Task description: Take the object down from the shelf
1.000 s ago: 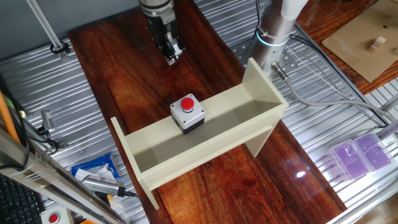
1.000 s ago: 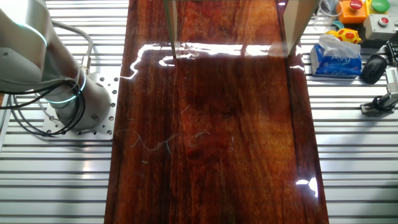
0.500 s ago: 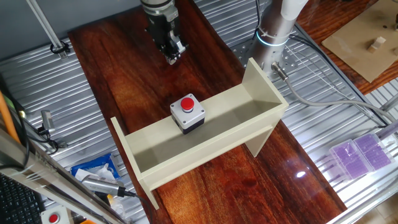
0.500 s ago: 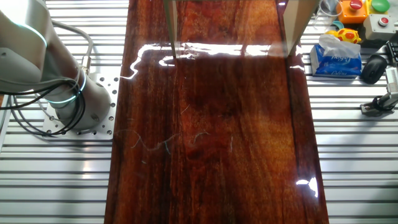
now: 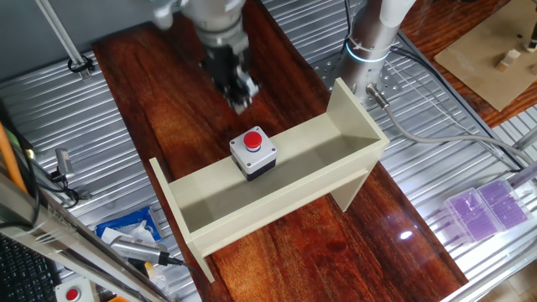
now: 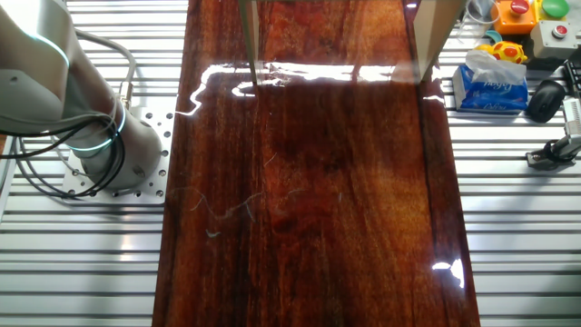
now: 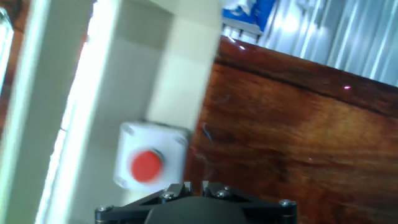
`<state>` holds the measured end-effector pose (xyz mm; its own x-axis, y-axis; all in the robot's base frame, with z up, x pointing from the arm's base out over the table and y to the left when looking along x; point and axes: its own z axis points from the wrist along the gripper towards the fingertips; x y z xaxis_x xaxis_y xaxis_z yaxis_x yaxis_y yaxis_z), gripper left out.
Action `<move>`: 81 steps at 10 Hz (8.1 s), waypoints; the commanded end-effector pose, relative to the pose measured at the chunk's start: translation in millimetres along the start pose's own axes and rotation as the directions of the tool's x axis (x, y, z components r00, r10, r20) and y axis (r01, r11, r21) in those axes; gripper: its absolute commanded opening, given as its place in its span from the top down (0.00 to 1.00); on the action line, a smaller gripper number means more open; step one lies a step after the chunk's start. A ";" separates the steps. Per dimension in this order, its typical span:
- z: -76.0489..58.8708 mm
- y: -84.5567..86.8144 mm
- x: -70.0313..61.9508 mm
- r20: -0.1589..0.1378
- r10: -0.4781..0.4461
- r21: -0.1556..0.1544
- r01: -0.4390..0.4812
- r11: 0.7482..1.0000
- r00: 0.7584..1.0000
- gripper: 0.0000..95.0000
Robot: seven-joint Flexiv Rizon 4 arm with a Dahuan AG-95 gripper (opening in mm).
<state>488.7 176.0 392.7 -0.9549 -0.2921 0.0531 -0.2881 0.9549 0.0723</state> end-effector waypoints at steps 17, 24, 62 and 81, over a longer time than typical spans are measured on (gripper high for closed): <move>21.7 31.1 -15.2 0.062 0.199 -0.004 -0.199 0.980 0.978 0.00; 33.7 35.8 -14.7 0.084 0.295 -0.036 -0.293 0.956 0.952 0.00; 37.4 -22.5 -7.9 0.050 0.031 -0.020 -0.030 0.999 0.998 1.00; 56.7 -102.7 20.7 0.052 0.057 0.002 -0.057 0.998 0.997 1.00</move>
<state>493.5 75.8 329.9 -0.9596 -0.2812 -0.0034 -0.2808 0.9573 0.0689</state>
